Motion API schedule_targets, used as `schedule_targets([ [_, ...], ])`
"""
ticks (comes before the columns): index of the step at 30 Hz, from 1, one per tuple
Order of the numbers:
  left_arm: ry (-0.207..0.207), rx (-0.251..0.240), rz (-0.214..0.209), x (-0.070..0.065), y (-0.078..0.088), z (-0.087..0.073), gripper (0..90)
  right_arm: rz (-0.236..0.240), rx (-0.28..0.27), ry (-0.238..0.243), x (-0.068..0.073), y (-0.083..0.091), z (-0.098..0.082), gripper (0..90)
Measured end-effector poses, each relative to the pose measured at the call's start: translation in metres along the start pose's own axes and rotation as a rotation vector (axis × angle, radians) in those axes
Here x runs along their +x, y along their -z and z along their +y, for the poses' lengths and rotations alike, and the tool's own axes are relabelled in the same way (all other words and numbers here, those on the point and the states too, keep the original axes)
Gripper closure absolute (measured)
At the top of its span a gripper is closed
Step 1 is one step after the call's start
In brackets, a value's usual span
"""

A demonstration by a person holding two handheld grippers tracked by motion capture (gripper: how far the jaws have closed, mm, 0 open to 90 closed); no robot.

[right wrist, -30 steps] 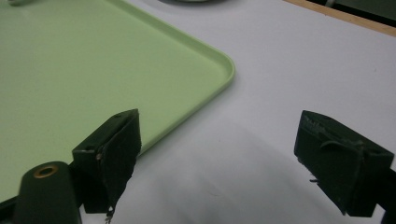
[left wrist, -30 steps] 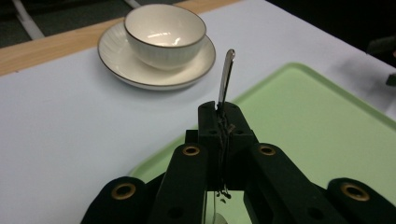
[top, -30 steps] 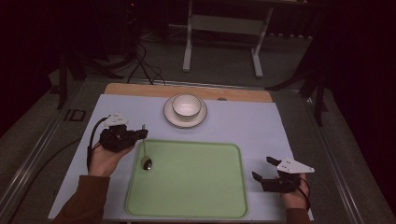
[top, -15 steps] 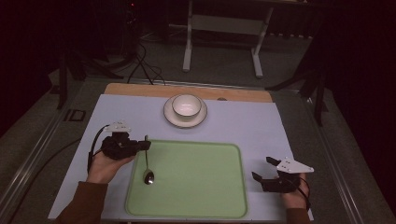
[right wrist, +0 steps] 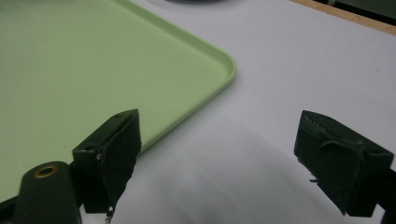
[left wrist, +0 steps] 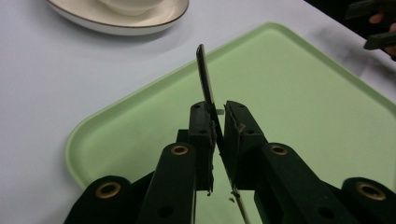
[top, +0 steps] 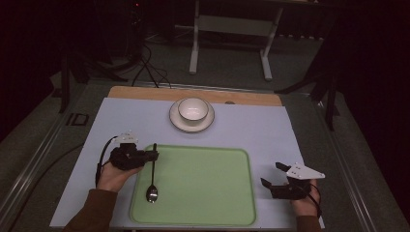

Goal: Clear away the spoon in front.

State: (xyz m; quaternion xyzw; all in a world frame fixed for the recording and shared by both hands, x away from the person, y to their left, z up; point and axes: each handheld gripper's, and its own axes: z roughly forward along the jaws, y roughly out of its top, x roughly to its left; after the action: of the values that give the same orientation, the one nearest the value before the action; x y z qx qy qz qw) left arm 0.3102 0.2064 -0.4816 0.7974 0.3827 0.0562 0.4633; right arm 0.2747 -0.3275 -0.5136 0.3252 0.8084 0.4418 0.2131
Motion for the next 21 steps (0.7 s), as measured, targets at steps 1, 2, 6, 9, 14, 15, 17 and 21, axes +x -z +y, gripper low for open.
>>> schedule_targets([
  [1, 0.006, -0.001, -0.001, 0.001, -0.001, -0.001, 81.3, 0.000, 0.000, 0.000, 0.000, 0.000, 0.000, 14.5],
  [2, 0.009, 0.001, 0.002, 0.002, -0.002, -0.003, 81.1, 0.000, -0.001, 0.000, 0.000, 0.000, 0.000, 14.5],
  [6, 0.017, 0.010, 0.016, 0.004, -0.005, -0.006, 80.2, -0.001, 0.001, 0.000, 0.000, 0.000, 0.000, 14.5],
  [9, 0.021, 0.017, 0.017, 0.005, -0.006, -0.007, 80.0, 0.000, 0.002, 0.001, 0.000, 0.000, 0.000, 14.5],
  [14, 0.022, 0.033, 0.023, 0.007, -0.009, -0.010, 79.0, 0.001, 0.002, 0.001, 0.000, 0.000, 0.000, 14.5],
  [15, 0.026, 0.042, 0.024, 0.009, -0.011, -0.012, 78.5, 0.001, 0.003, 0.002, 0.000, 0.000, 0.000, 14.6],
  [17, 0.035, 0.045, 0.023, 0.012, -0.011, -0.014, 78.4, 0.001, 0.003, 0.003, 0.000, 0.000, 0.000, 14.6],
  [21, 0.043, 0.055, 0.025, 0.014, -0.012, -0.017, 77.9, 0.000, 0.004, 0.003, 0.000, 0.000, 0.000, 14.5],
])
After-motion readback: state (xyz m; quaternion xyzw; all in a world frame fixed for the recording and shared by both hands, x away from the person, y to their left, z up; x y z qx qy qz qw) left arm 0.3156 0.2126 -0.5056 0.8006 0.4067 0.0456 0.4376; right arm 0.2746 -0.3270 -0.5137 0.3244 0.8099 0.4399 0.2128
